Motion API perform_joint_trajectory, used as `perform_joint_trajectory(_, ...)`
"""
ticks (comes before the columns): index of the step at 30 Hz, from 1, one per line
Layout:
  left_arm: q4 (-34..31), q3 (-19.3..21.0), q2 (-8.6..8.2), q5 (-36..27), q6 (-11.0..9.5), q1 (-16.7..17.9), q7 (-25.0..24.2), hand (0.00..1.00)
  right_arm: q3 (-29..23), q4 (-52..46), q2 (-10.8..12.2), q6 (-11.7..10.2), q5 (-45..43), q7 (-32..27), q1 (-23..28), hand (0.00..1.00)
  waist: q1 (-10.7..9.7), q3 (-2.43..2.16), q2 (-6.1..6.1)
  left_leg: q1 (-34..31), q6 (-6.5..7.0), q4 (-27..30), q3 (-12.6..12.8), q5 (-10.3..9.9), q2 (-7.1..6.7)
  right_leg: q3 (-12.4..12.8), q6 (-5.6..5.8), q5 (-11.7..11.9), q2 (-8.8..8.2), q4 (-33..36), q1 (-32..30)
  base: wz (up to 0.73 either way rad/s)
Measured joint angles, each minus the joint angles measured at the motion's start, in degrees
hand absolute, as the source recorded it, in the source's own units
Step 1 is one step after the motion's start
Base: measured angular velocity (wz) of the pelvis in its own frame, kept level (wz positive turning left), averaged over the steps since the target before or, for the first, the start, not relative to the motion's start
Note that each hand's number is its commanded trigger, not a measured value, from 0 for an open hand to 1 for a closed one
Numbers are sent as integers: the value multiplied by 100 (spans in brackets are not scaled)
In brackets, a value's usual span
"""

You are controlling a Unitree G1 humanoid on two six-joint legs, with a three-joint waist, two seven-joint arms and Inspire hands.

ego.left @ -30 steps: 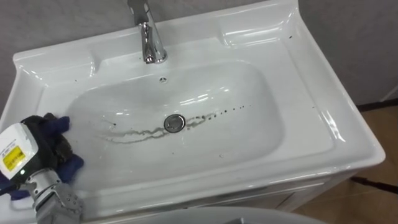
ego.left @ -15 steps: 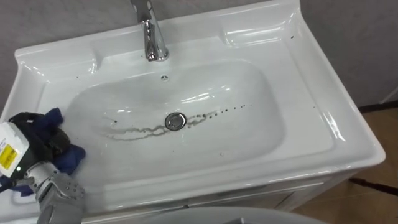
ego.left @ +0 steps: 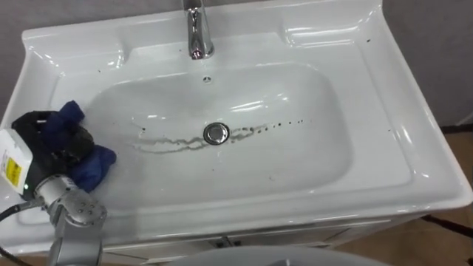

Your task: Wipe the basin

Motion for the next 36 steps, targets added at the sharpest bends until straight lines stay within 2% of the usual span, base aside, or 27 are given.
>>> perform_joint_trajectory(4,-87,-431,-21,0,-33,-71,-240,100,2,15,25,-124,35,12,-8,0,-103,28,-2,12,1,13,10,-1,0,68,0,2,12,20,-13,-10)
perform_joint_trajectory(6,-149,-521,-27,-3,-33,-125,-359,100,-4,42,49,-173,121,29,-7,0,-158,29,1,9,1,18,11,-1,6,99,-7,6,25,18,-27,-10)
perform_joint_trajectory(9,-546,-595,-27,-31,-94,-163,-367,100,-9,63,89,-229,140,38,2,0,-282,60,-56,-4,1,14,26,0,17,107,-24,21,30,23,-63,-11)
perform_joint_trajectory(14,-830,-626,-23,-25,-288,-248,-356,100,-9,126,96,-249,132,-22,41,0,-332,54,-60,11,1,14,57,-1,13,158,-26,34,28,27,-29,-11)
perform_joint_trajectory(17,-830,-699,-25,50,-297,-258,-353,100,-8,131,98,-252,127,-90,67,0,-316,51,-52,48,1,14,60,-1,12,180,-26,34,31,12,1,-3)
perform_joint_trajectory(24,-829,-790,-26,1207,-295,-258,-354,100,-7,166,84,-256,105,-135,40,0,-314,36,-11,47,12,13,93,-9,11,184,-25,33,29,9,-2,0)
perform_joint_trajectory(27,-829,-791,-25,1757,-271,-253,-358,100,-11,167,84,-246,102,-113,85,0,-307,16,22,52,12,13,161,-9,12,209,-24,33,32,10,-9,-1)
perform_joint_trajectory(30,-819,-850,-22,1924,-208,-241,-421,100,-10,178,83,-232,99,-8,147,0,-301,3,46,90,12,13,162,-8,11,225,-22,32,36,11,-4,-2)
perform_joint_trajectory(33,-750,-971,-16,2082,-92,-223,-576,100,-10,183,81,-214,103,61,167,0,-326,8,70,94,12,14,165,-8,11,251,-22,32,41,15,-6,-3)
perform_joint_trajectory(36,-405,-1062,-6,2133,-58,-225,-665,100,-4,178,83,-182,100,83,182,0,-349,13,63,103,12,15,170,-8,12,268,-22,33,42,38,-4,-3)
